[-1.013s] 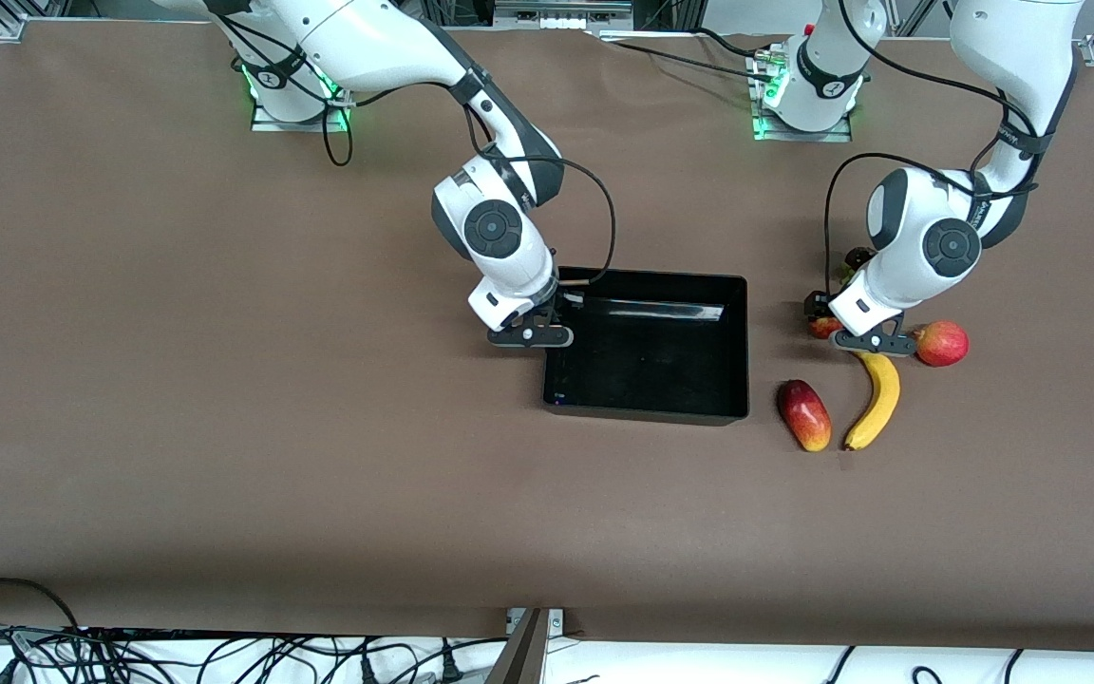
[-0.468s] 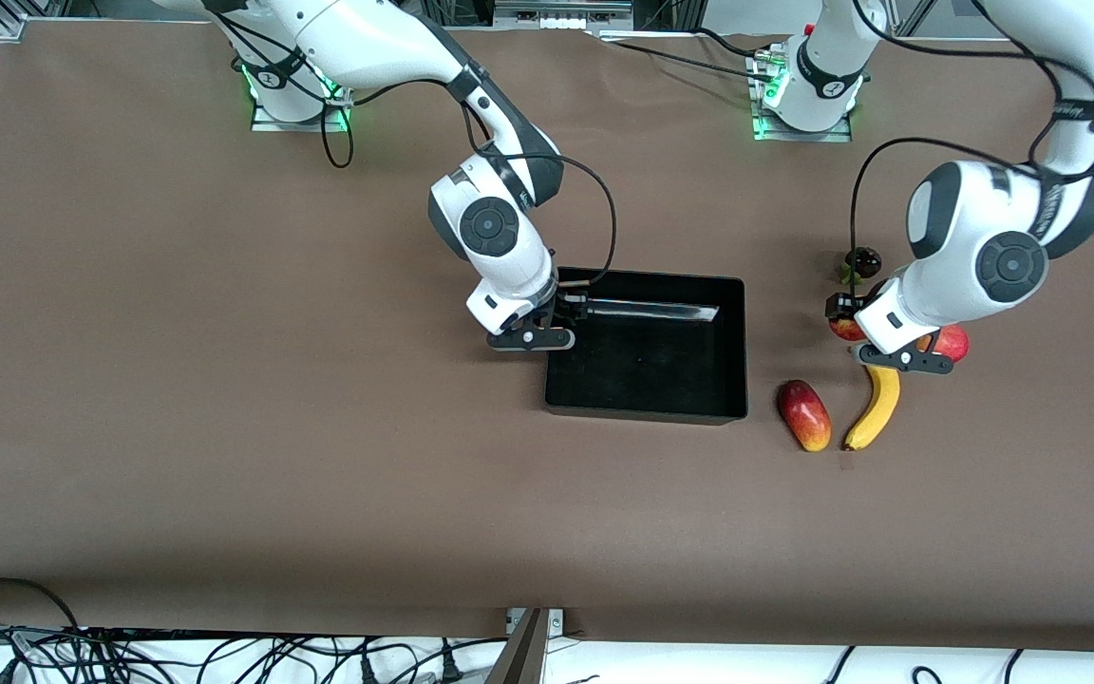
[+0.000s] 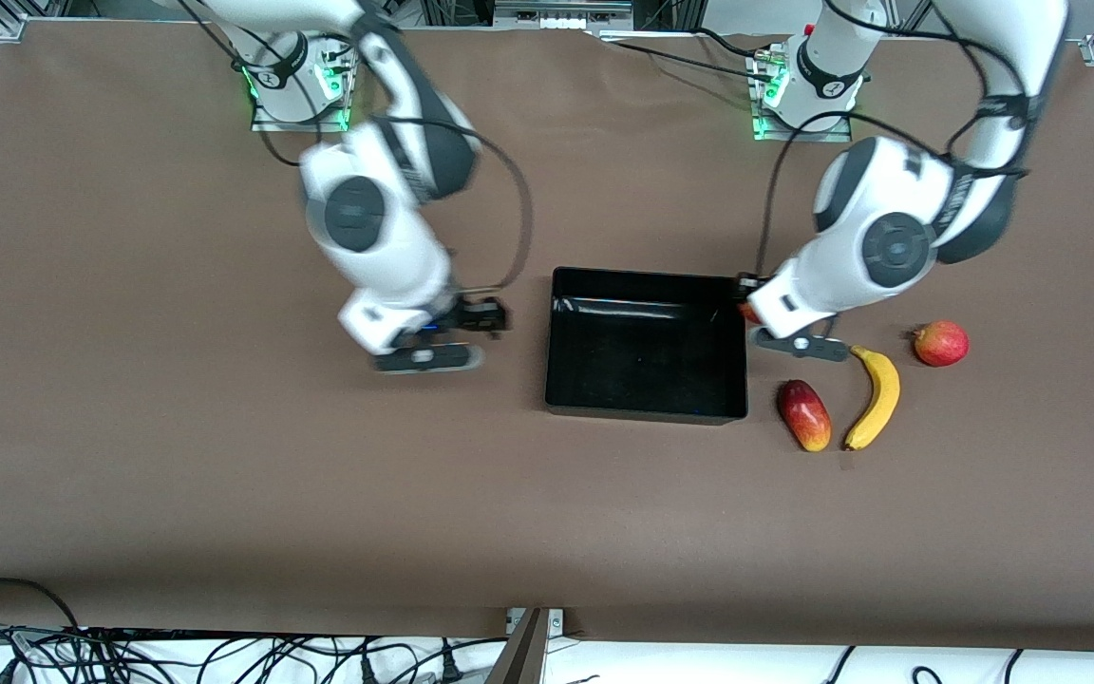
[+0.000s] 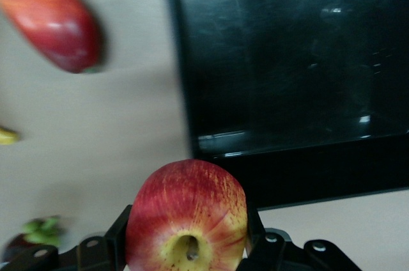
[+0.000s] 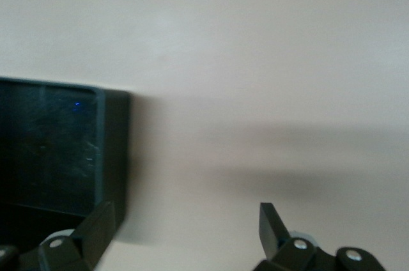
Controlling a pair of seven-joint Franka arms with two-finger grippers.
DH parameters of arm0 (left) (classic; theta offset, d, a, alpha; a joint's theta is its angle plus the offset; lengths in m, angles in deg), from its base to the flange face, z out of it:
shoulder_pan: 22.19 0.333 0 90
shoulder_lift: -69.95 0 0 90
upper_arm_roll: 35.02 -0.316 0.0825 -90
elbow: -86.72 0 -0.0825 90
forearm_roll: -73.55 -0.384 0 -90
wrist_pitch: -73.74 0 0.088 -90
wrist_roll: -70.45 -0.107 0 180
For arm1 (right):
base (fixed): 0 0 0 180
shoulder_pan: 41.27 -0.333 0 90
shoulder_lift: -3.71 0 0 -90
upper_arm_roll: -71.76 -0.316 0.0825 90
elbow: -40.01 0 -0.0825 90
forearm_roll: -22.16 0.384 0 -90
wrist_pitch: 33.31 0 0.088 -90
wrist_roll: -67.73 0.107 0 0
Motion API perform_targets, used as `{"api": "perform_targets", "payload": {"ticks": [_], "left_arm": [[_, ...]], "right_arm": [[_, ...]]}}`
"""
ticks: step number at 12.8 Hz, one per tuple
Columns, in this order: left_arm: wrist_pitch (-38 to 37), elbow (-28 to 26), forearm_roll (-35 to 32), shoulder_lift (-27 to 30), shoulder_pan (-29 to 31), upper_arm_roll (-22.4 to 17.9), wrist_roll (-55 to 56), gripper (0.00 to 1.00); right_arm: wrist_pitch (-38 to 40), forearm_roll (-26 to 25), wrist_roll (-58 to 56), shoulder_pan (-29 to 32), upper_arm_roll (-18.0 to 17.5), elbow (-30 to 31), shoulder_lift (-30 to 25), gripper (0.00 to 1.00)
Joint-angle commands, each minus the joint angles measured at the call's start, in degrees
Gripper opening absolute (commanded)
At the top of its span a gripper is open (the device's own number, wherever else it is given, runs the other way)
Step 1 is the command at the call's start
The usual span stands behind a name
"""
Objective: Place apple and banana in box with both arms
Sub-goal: 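Lower the apple into the box with the left gripper while the right gripper withdraws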
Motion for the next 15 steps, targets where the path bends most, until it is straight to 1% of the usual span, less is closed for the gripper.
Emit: {"api": "perform_targets", "payload": {"ticks": [1, 2, 3, 4, 6, 7, 8, 9, 10, 11, 13, 14, 15], "left_arm": [[4.6, 2.6, 1.2, -5.7, -3.0, -0.1, 6.7, 0.32], [6.1, 2.4, 0.6, -7.2, -5.2, -0.2, 10.6, 0.32], [7.1, 2.2, 0.3, -8.3, -6.2, -0.2, 12.8, 0.32], [8.5, 2.0, 0.3, -9.6, -6.4, -0.2, 12.9, 0.32], [12.0, 1.9, 0.3, -13.1, -7.5, -0.3, 12.9, 0.33], [13.1, 1.4, -0.5, -13.8, -7.5, -0.3, 12.9, 0.34], [13.1, 1.3, -1.4, -14.2, -7.7, -0.2, 12.9, 0.38], [13.1, 1.3, -1.4, -14.8, -7.9, -0.2, 13.0, 0.56], [13.1, 1.5, -1.4, -15.5, -7.9, -0.2, 13.0, 0.78], [13.1, 1.5, -1.4, -15.5, -8.0, -0.2, 13.2, 1.0], [10.8, 2.1, -1.4, -13.8, -7.2, -0.2, 13.1, 1.0], [8.7, 3.1, -1.4, -12.4, -7.0, -0.5, 13.1, 1.0], [5.2, 5.4, -1.4, -11.0, -6.3, -1.2, 13.0, 1.0]], "right_arm": [[9.1, 1.3, -6.7, -0.3, 5.9, 2.0, -7.4, 1.0], [12.7, 1.3, -8.0, -0.3, 7.6, 2.7, -10.5, 1.0], [15.9, 1.2, -8.1, -0.3, 9.2, 3.4, -13.4, 1.0], [18.0, 0.7, -8.7, -0.3, 10.2, 4.3, -16.0, 1.0], [19.5, 0.1, -10.2, -0.3, 11.4, 7.8, -20.5, 1.0], [19.4, -2.1, -10.7, 1.2, 11.0, 9.4, -22.8, 1.0], [19.5, -4.8, -12.7, 4.6, 8.1, 10.4, -24.7, 1.0], [19.6, -6.2, -15.0, 10.5, 3.3, 11.8, -26.6, 1.0], [19.6, -7.2, -16.9, 16.5, -1.3, 13.2, -28.0, 1.0], [19.7, -8.0, -19.5, 21.2, -4.5, 13.3, -28.3, 1.0], [19.8, -8.2, -25.0, 30.7, -10.4, 13.1, -28.2, 1.0], [19.9, -8.2, -26.2, 35.9, -14.1, 13.0, -28.2, 1.0], [20.0, -8.2, -26.3, 40.5, -18.1, 12.9, -28.2, 1.0]]}}
